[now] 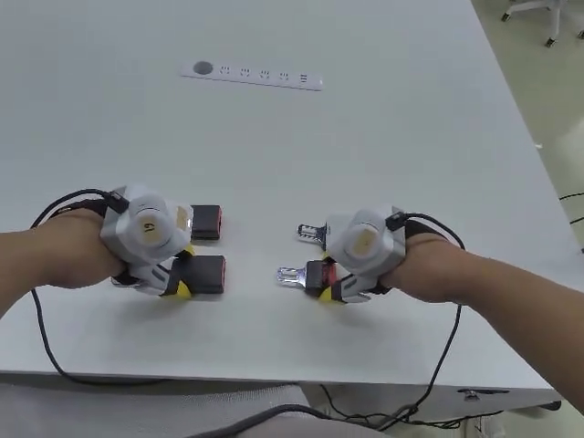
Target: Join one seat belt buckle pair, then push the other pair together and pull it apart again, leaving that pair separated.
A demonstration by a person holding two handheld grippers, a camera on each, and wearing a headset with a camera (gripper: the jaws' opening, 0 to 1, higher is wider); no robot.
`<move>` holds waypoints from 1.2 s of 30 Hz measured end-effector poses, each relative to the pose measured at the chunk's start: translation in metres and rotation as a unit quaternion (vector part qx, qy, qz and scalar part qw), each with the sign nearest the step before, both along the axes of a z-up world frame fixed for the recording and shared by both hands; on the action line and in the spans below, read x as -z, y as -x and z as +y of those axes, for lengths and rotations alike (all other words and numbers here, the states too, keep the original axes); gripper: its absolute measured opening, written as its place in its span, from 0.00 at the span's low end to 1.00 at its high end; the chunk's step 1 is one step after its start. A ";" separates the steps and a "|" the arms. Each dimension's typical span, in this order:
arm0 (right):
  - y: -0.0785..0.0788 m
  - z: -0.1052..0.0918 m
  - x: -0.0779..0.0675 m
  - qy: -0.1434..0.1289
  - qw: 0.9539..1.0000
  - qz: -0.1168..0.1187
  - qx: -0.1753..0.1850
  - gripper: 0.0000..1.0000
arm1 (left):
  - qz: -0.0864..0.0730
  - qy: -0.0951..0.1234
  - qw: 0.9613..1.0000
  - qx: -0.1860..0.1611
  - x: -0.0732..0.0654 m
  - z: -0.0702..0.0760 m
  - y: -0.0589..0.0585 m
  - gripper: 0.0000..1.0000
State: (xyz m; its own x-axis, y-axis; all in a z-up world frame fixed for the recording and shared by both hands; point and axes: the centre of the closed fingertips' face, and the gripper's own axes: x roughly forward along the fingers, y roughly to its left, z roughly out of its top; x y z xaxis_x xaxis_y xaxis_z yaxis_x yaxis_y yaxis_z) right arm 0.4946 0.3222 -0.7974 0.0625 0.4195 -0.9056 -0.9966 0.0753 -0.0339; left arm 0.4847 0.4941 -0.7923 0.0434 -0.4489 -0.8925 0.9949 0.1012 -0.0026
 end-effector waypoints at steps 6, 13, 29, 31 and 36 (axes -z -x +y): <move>0.000 -0.003 -0.001 -0.017 1.000 0.003 0.010 0.32 | 0.001 -0.001 1.000 -0.002 -0.001 0.000 0.000 0.34; 0.000 -0.002 -0.001 -0.020 1.000 0.006 0.011 0.32 | 0.000 0.000 1.000 -0.003 -0.001 -0.001 0.000 0.34; -0.003 0.003 0.002 -0.016 1.000 0.006 0.017 0.32 | 0.002 0.003 1.000 -0.005 -0.002 -0.001 0.001 0.34; 0.000 0.006 0.001 -0.014 1.000 0.004 0.014 0.32 | 0.002 0.004 1.000 -0.007 -0.002 0.000 0.001 0.34; 0.001 0.015 0.000 -0.016 1.000 0.001 0.013 0.32 | 0.003 0.003 1.000 -0.007 -0.003 -0.001 0.002 0.34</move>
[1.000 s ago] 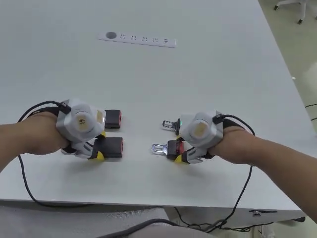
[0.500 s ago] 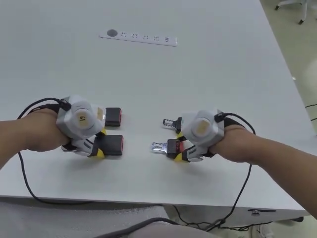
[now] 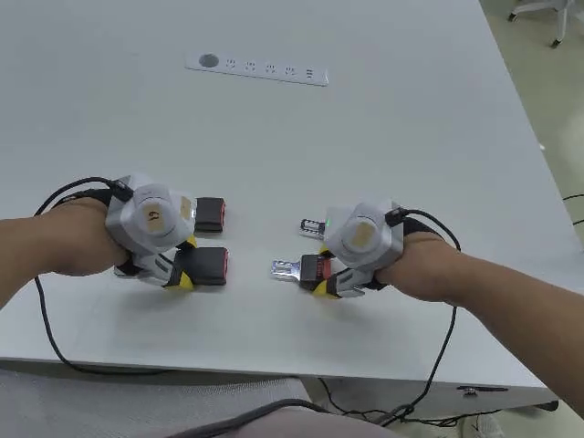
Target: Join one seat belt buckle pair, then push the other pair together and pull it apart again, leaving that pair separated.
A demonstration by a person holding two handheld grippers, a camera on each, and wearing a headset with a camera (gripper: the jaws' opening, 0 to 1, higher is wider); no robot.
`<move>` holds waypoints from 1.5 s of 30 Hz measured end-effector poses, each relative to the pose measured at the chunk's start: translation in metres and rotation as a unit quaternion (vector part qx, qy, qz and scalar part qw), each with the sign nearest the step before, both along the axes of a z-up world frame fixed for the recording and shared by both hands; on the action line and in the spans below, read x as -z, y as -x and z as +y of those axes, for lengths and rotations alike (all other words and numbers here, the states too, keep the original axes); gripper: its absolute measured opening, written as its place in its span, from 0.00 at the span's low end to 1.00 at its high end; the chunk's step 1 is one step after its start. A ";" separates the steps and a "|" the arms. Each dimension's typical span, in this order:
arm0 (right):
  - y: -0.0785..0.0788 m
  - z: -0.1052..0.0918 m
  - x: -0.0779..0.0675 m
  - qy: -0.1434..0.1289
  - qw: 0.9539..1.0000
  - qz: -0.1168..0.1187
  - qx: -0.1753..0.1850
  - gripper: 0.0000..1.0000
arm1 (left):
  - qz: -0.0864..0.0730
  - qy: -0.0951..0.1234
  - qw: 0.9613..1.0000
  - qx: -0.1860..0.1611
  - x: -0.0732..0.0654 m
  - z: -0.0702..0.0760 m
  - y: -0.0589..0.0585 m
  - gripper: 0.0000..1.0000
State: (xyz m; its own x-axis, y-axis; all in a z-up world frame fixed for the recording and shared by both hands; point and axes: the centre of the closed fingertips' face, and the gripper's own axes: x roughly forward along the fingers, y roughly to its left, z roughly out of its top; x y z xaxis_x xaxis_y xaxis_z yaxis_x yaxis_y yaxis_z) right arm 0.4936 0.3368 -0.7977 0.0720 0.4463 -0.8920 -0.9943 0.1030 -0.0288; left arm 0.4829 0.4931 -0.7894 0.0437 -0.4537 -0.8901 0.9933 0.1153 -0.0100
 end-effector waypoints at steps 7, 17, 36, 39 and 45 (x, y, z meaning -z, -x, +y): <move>0.004 0.019 -0.002 -0.014 1.000 0.000 0.010 0.32 | 0.001 0.004 1.000 -0.003 0.001 0.001 -0.001 0.34; 0.003 0.046 -0.001 -0.024 1.000 0.002 0.004 0.32 | 0.000 0.003 1.000 -0.001 0.001 0.001 -0.001 0.34; 0.005 0.071 -0.001 -0.031 0.998 -0.013 -0.044 0.32 | 0.002 -0.002 1.000 0.023 0.005 0.002 -0.003 0.34; 0.006 0.077 -0.001 -0.045 0.998 -0.007 -0.034 0.31 | 0.001 -0.003 1.000 0.024 0.005 0.002 -0.004 0.34; 0.004 0.080 0.000 -0.058 0.998 -0.008 -0.024 0.31 | 0.005 -0.003 1.000 0.021 0.006 0.003 -0.006 0.33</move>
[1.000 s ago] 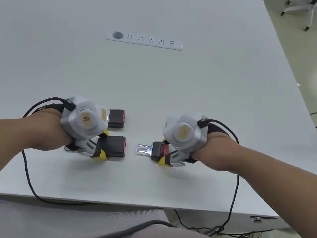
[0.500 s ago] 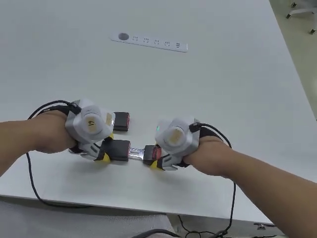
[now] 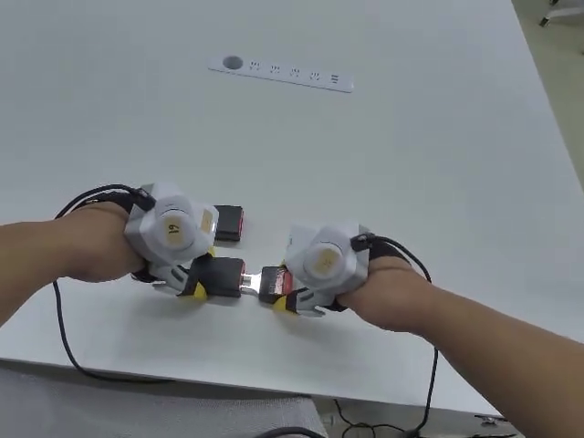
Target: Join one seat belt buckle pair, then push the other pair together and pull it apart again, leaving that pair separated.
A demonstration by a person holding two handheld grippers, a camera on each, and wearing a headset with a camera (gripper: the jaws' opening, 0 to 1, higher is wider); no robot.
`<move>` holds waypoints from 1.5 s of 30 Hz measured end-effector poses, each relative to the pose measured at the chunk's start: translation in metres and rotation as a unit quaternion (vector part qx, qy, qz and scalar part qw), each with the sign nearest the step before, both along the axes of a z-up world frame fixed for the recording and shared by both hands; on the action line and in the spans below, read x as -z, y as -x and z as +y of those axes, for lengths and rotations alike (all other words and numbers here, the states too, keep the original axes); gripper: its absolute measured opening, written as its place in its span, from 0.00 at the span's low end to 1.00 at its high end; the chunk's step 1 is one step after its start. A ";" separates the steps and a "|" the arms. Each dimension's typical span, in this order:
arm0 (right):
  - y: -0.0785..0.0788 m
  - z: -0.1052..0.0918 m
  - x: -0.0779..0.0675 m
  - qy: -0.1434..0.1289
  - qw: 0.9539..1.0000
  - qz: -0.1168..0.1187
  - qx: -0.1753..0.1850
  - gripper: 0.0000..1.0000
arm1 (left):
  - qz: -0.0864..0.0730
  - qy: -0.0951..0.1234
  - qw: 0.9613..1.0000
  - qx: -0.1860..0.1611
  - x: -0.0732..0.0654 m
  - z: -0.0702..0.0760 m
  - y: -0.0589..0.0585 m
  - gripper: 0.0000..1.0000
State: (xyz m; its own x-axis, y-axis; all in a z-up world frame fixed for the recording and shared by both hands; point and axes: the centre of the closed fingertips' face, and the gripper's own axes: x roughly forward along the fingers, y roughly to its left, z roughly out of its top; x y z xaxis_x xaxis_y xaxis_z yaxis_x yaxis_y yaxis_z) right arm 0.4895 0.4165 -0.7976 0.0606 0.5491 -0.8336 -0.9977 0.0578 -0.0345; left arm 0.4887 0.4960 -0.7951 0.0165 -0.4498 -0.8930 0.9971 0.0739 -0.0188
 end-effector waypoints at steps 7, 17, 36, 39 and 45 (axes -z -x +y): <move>0.001 0.003 -0.002 -0.006 1.000 -0.005 0.010 0.30 | -0.003 0.011 1.000 0.005 0.001 0.001 -0.001 0.33; 0.002 0.008 -0.002 -0.010 1.000 -0.004 0.015 0.29 | -0.005 0.001 1.000 0.012 0.001 0.002 -0.001 0.32; -0.002 0.016 -0.001 0.003 1.000 -0.005 0.017 0.29 | -0.005 0.008 1.000 0.015 0.001 0.002 0.000 0.32; -0.003 0.015 -0.001 0.002 1.000 -0.005 0.018 0.29 | -0.006 0.013 1.000 0.010 0.001 0.002 0.001 0.32; -0.003 0.017 -0.002 0.003 1.000 -0.006 0.020 0.29 | -0.009 0.006 1.000 0.014 0.001 0.001 0.000 0.32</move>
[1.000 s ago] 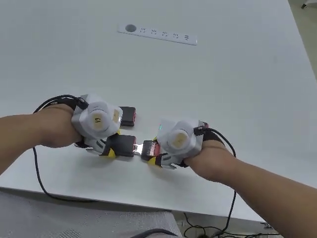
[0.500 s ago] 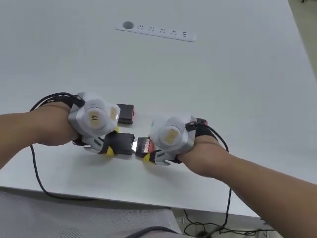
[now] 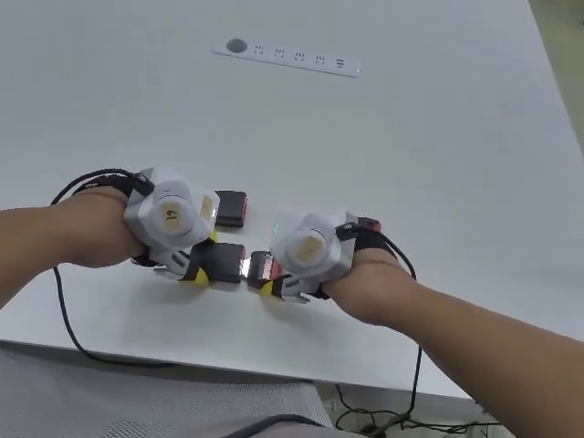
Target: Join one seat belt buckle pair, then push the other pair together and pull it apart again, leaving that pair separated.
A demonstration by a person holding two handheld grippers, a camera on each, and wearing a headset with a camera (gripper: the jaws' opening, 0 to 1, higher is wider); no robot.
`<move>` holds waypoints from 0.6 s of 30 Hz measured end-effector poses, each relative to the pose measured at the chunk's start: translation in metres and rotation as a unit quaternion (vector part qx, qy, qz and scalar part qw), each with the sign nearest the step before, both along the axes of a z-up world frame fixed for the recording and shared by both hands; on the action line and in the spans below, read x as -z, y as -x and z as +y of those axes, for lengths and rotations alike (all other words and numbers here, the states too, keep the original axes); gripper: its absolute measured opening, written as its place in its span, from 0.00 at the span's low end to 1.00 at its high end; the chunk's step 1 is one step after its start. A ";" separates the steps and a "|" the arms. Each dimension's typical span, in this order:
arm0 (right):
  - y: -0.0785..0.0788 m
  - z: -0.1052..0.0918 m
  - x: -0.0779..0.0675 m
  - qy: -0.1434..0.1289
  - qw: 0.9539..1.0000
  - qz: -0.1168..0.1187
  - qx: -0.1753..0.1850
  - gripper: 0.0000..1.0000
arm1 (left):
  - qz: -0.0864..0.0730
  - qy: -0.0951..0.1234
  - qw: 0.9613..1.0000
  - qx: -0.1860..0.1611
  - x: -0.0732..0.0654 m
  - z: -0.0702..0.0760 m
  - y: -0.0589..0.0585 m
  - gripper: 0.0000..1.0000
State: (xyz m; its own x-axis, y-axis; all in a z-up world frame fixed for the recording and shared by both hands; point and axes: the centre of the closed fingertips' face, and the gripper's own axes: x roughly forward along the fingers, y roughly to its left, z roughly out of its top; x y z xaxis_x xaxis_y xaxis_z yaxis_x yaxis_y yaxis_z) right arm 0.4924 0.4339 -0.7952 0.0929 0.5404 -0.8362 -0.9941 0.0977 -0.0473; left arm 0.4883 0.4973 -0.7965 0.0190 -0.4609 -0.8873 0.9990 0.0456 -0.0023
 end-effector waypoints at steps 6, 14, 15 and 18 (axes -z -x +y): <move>0.001 0.003 -0.001 0.002 1.000 -0.008 -0.012 0.29 | 0.003 0.016 1.000 -0.010 -0.001 0.002 0.000 0.32; -0.001 0.005 0.000 0.007 1.000 -0.011 -0.010 0.29 | 0.002 0.017 1.000 -0.017 -0.003 0.001 0.002 0.32; -0.002 0.006 0.001 0.008 1.000 -0.011 -0.009 0.29 | 0.001 0.017 1.000 -0.018 -0.003 0.001 0.002 0.32; 0.000 0.006 0.001 0.004 1.000 -0.010 -0.010 0.29 | -0.002 0.019 1.000 -0.019 -0.003 0.002 0.002 0.32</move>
